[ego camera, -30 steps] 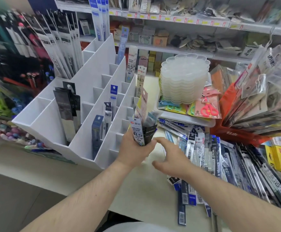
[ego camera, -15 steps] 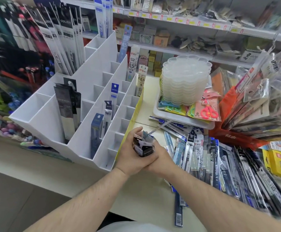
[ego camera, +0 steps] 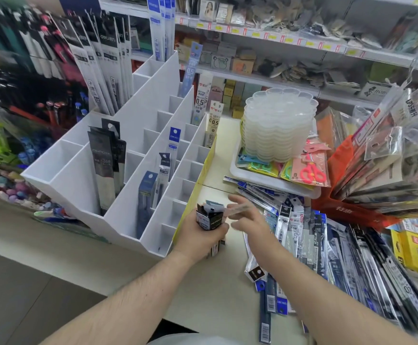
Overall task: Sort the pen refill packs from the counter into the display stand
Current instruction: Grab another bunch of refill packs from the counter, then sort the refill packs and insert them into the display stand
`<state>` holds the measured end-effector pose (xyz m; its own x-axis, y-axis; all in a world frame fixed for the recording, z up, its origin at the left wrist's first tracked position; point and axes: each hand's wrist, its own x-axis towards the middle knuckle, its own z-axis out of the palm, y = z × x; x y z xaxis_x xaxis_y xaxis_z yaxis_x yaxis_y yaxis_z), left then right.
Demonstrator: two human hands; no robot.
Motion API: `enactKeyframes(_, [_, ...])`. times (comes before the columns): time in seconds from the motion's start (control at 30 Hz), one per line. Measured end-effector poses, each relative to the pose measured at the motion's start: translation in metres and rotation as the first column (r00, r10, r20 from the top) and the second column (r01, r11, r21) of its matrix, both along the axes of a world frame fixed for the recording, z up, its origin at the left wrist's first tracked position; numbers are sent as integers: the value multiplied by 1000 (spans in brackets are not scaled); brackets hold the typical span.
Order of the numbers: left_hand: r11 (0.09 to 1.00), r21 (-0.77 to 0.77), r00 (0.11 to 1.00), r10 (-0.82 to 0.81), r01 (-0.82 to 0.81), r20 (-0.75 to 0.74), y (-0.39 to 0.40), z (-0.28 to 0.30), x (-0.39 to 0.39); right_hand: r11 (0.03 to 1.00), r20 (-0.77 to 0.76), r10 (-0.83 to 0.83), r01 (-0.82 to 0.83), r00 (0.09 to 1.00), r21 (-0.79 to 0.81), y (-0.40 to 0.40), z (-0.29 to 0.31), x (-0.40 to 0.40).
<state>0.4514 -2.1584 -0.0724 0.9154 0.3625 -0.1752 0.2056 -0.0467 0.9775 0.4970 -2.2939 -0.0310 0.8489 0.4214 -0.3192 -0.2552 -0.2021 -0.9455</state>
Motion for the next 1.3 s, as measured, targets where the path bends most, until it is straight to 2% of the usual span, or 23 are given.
enactKeyframes(0.13, [997, -70, 1000, 19, -20, -4, -4, 16, 5, 994, 18, -102, 101, 995, 31, 7, 21, 2])
enactKeyframes(0.27, [945, -279, 984, 179, -169, 10, -2, 42, 15, 946, -3, -317, 316, 949, 69, 1, 45, 17])
enactKeyframes(0.33, [911, -358, 973, 228, -204, 26, 4, 57, 19, 867, -80, -458, 464, 886, 180, -11, 58, 29])
enactKeyframes(0.43, [872, -421, 959, 284, -249, 20, 12, 77, 21, 689, -226, -608, 647, 761, 327, -28, 70, 44])
enactKeyframes(0.5, [832, -493, 955, 297, -255, 8, 16, 88, 21, 588, -348, -629, 718, 695, 372, -32, 74, 46])
enactKeyframes(0.57, [782, -585, 969, 245, -216, -30, 13, 99, 22, 570, -355, -638, 730, 683, 378, -31, 77, 39])
enactKeyframes(0.63, [706, -693, 988, 136, -149, -74, 7, 111, 23, 635, -197, -656, 674, 729, 377, -25, 79, 24])
enactKeyframes(0.7, [605, -792, 997, 48, -82, -66, 2, 122, 25, 769, 46, -579, 528, 814, 360, -18, 77, 3])
enactKeyframes(0.77, [526, -850, 1000, -5, -20, -27, -1, 131, 27, 918, 334, -366, 276, 869, 286, -14, 67, -12])
enactKeyframes(0.8, [517, -856, 1000, -16, -7, -18, -2, 131, 28, 964, 444, -239, 155, 864, 216, -16, 62, -17])
enactKeyframes(0.83, [530, -848, 1000, -17, 3, -7, -1, 132, 28, 986, 489, -130, 59, 863, 159, -19, 59, -19])
enactKeyframes(0.9, [580, -813, 999, -21, 38, 32, 1, 134, 26, 992, 403, -17, -35, 915, 122, -30, 63, -14])
enactKeyframes(1.0, [609, -772, 983, -86, 180, 161, 9, 134, 21, 984, 132, -4, -19, 991, 178, -39, 72, -3])
enactKeyframes(1.07, [609, -733, 953, -181, 303, 244, 10, 133, 20, 977, 10, 157, -157, 988, 143, -31, 81, -3])
enactKeyframes(1.13, [598, -698, 919, -266, 394, 291, 6, 136, 19, 950, -20, 298, -294, 954, 100, -16, 92, -11])
enactKeyframes(1.2, [607, -676, 909, -280, 417, 309, 2, 140, 17, 953, 0, 296, -295, 955, 74, -4, 103, -21])
enactKeyframes(1.3, [684, -665, 953, -190, 301, 235, 0, 140, 16, 991, -36, 136, -135, 990, 12, 2, 104, -26])
